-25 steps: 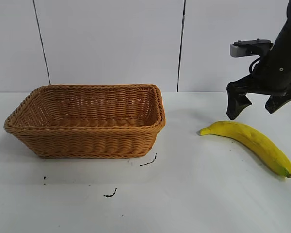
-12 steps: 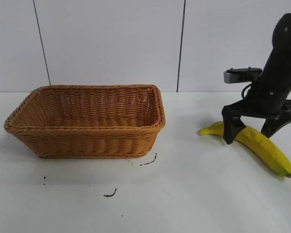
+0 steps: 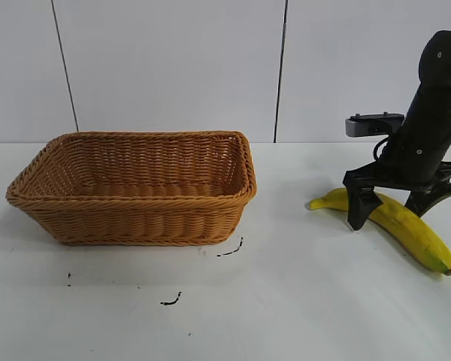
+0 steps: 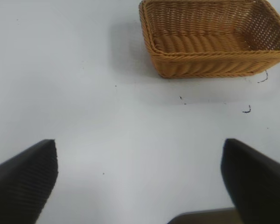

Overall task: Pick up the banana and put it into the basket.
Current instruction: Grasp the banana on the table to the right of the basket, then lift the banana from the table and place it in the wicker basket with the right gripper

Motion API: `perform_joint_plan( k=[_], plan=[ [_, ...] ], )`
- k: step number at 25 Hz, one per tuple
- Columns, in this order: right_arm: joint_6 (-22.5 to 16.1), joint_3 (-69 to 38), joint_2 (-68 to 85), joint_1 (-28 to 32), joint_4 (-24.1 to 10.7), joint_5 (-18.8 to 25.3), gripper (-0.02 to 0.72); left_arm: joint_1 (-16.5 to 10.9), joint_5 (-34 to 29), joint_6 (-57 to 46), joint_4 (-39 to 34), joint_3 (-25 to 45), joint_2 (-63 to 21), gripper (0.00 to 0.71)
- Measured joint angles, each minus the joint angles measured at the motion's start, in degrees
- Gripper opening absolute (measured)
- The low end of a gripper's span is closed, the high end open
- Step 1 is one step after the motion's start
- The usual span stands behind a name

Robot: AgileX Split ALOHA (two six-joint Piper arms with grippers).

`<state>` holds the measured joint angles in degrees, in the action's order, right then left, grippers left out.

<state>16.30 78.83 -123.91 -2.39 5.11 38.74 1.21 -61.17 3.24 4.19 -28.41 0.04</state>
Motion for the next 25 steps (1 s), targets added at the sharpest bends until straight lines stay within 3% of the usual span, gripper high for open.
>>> perform_joint_plan(
  k=[2, 6, 11, 14, 18, 23, 25],
  plan=[
    [0.0, 0.0, 0.0, 0.0, 0.0, 0.3, 0.556, 0.0, 0.0, 0.0, 0.0, 0.0, 0.0, 0.690],
    [-1.1, 0.0, 0.0, 0.0, -0.4, 0.7, 0.288, 0.0, 0.0, 0.0, 0.0, 0.0, 0.0, 0.690],
    [-1.2, 0.3, 0.1, 0.0, -3.7, 1.4, 0.300, 0.0, 0.0, 0.0, -0.1, 0.0, 0.0, 0.690],
    [-1.2, 1.5, 1.2, 0.0, -5.1, 5.2, 0.300, 0.0, 0.0, 0.0, -0.1, 0.0, 0.0, 0.690],
    [-1.2, 7.0, 4.3, 0.0, -5.1, 13.1, 0.300, 0.0, 0.0, 0.0, -0.1, 0.0, 0.0, 0.690],
    [-1.2, 18.7, 6.0, -0.1, -3.7, 27.3, 0.300, 0.0, 0.0, 0.0, -0.1, 0.0, 0.0, 0.690],
    [-1.2, 22.9, 6.0, -0.4, -3.6, 29.7, 0.300, 0.0, 0.0, 0.0, -0.1, 0.0, 0.0, 0.690]
  ],
)
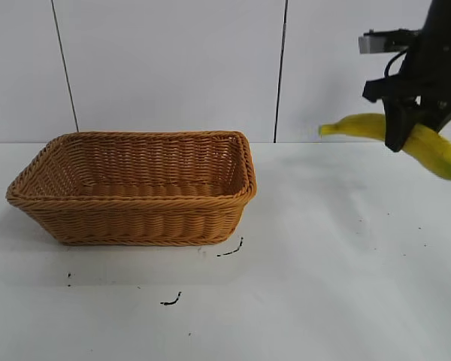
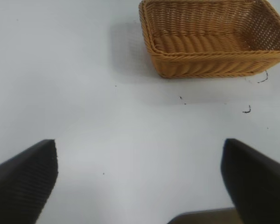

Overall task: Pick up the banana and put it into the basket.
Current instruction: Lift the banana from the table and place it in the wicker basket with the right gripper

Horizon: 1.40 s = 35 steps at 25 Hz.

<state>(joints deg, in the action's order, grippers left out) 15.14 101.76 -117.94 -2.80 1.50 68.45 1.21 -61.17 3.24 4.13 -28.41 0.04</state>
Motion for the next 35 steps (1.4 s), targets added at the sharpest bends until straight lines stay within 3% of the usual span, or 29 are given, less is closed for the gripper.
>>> perform_joint_plan(
  k=[12, 14, 18, 22, 27, 35],
  plan=[
    [1.2, 20.7, -6.8, -12.2, 0.2, 1.3, 0.300, 0.0, 0.0, 0.0, 0.0, 0.0, 0.0, 0.690],
    [2.9, 23.2, -8.3, -14.7, 0.2, 1.3, 0.300, 0.0, 0.0, 0.0, 0.0, 0.0, 0.0, 0.690],
    [10.6, 26.3, -10.1, -20.8, 0.2, 0.8, 0.300, 0.0, 0.0, 0.0, 0.0, 0.0, 0.0, 0.690],
    [18.6, 26.4, -10.8, -26.6, -0.5, -7.0, 0.300, 0.0, 0.0, 0.0, 0.0, 0.0, 0.0, 0.690],
    [23.8, 26.4, -12.9, -31.6, -2.0, -14.9, 0.300, 0.0, 0.0, 0.0, 0.0, 0.0, 0.0, 0.690],
    [27.8, 26.4, -20.0, -32.8, -2.0, -18.3, 0.300, 0.0, 0.0, 0.0, 0.0, 0.0, 0.0, 0.690]
  ],
)
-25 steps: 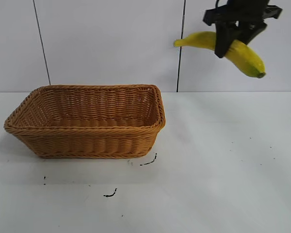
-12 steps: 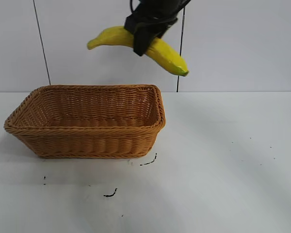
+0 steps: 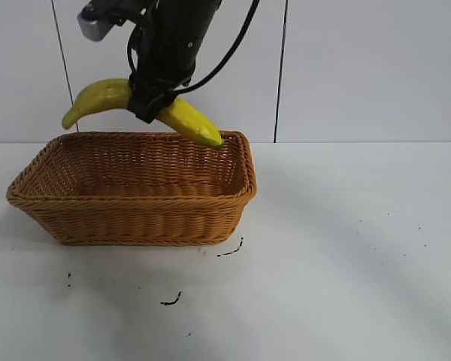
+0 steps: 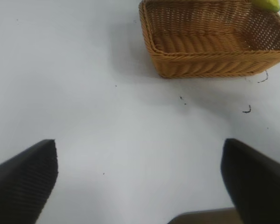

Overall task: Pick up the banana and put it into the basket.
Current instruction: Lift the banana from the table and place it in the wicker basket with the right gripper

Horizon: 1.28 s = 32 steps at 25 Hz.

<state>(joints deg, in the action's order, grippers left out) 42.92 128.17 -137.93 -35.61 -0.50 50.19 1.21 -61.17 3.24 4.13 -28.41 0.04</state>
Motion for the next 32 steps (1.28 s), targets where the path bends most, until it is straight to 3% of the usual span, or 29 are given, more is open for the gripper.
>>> perform_joint_plan(
  k=[8, 16, 17, 20, 22, 24, 28, 32],
  plan=[
    [0.4, 0.0, -6.3, 0.0, 0.1, -5.2, 0.300, 0.0, 0.0, 0.0, 0.0, 0.0, 0.0, 0.690],
    [0.4, 0.0, -6.5, 0.0, 1.1, -5.4, 0.307, 0.0, 0.0, 0.0, 0.0, 0.0, 0.0, 0.690],
    [0.4, 0.0, -6.5, 0.0, 1.3, -5.4, 0.349, 0.0, 0.0, 0.0, 0.0, 0.0, 0.0, 0.690],
    [-0.5, 0.0, -6.5, 0.0, 1.5, -5.4, 0.570, 0.0, 0.0, 0.0, 0.0, 0.0, 0.0, 0.690],
    [-3.3, 0.0, -6.5, 0.0, 1.5, -5.4, 0.648, 0.0, 0.0, 0.0, 0.0, 0.0, 0.0, 0.690],
    [-8.4, 0.0, -6.2, 0.0, 1.4, -5.3, 0.672, 0.0, 0.0, 0.0, 0.0, 0.0, 0.0, 0.690],
    [-22.0, 0.0, -3.6, 0.0, -0.5, -3.3, 0.684, 0.0, 0.0, 0.0, 0.0, 0.0, 0.0, 0.690],
    [-30.2, 0.1, 0.8, 1.0, -2.1, 1.8, 0.684, 0.0, 0.0, 0.0, 0.0, 0.0, 0.0, 0.690]
  ],
)
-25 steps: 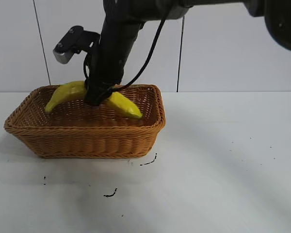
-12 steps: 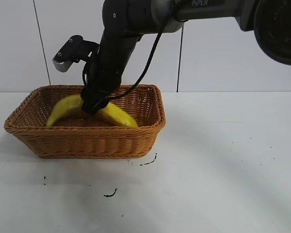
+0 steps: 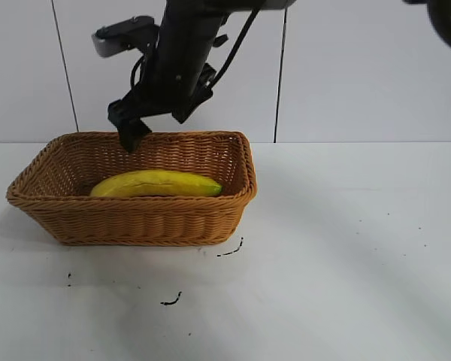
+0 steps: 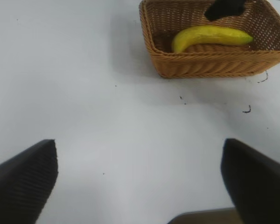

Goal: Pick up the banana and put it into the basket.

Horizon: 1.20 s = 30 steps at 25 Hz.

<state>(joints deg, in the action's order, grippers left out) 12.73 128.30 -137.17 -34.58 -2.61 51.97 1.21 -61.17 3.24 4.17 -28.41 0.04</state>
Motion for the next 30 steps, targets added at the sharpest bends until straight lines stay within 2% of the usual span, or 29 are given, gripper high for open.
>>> perform_joint_plan(
  k=[6, 12, 21, 25, 30],
  plan=[
    [-8.2, 0.2, 2.7, 7.2, 3.6, 8.6, 0.681, 0.0, 0.0, 0.0, 0.0, 0.0, 0.0, 0.690],
    [-12.7, 0.2, 2.7, 18.0, 4.7, 11.5, 0.678, 0.0, 0.0, 0.0, 0.0, 0.0, 0.0, 0.690],
    [-12.7, 0.2, 2.7, 30.9, 4.7, 17.0, 0.666, 0.0, 0.0, 0.0, 0.0, 0.0, 0.0, 0.690],
    [-12.7, 0.2, 2.7, 34.1, 4.8, 17.6, 0.666, 0.0, 0.0, 0.0, -0.1, 0.0, 0.0, 0.690],
    [-12.7, -2.9, 5.1, 34.9, 5.2, 17.6, 0.666, 0.0, 0.0, 0.0, -0.1, 0.0, 0.0, 0.690]
  ],
)
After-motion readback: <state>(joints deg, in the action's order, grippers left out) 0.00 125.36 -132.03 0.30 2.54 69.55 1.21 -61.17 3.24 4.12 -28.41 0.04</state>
